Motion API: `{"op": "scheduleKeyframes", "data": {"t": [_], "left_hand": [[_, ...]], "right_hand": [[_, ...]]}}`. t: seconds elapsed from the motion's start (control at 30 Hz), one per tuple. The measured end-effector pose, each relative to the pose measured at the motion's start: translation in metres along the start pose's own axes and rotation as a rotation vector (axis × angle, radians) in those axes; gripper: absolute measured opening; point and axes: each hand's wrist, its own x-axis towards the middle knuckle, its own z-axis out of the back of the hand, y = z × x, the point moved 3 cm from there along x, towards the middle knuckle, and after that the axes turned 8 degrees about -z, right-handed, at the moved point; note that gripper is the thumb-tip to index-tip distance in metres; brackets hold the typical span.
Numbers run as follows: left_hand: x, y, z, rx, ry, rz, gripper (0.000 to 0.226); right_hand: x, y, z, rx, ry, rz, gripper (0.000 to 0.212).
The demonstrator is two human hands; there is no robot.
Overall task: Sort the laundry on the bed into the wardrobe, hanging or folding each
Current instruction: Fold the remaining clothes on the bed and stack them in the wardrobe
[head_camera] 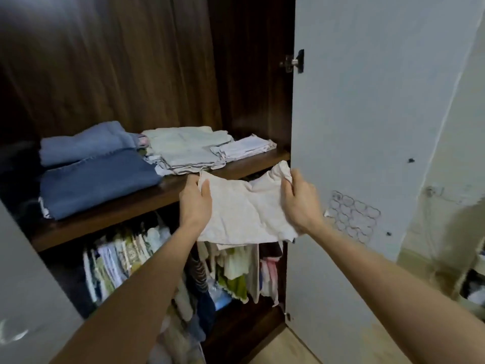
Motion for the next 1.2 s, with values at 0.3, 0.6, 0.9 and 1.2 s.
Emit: {"op": "scheduleKeyframes", "data": {"t": [0.3,0.6,0.9,1.2], "left_hand": [[0.150,0.040,-0.032,0.044,-0.154,0.030,0.024],[0.270,0.047,-0.125,0.068,-0.091,0.135,0.031],[0.317,0.090,-0.201,0.285,0.003,0.340,0.029],[0.325,0.105,-0.221,0.731,0.027,0.217,0.042]], "right_hand": [[0.189,0.021,-0.087,-0.114,-0.020,0.286,0.017],[0.353,0.002,-0.121,-0.350,0.068,0.373,0.011],[0.441,-0.039,-0.182,-0.501,0.310,0.330,0.022],[0.450,-0.048,-0.222,-0.663,0.140,0.585,0.044]]}}
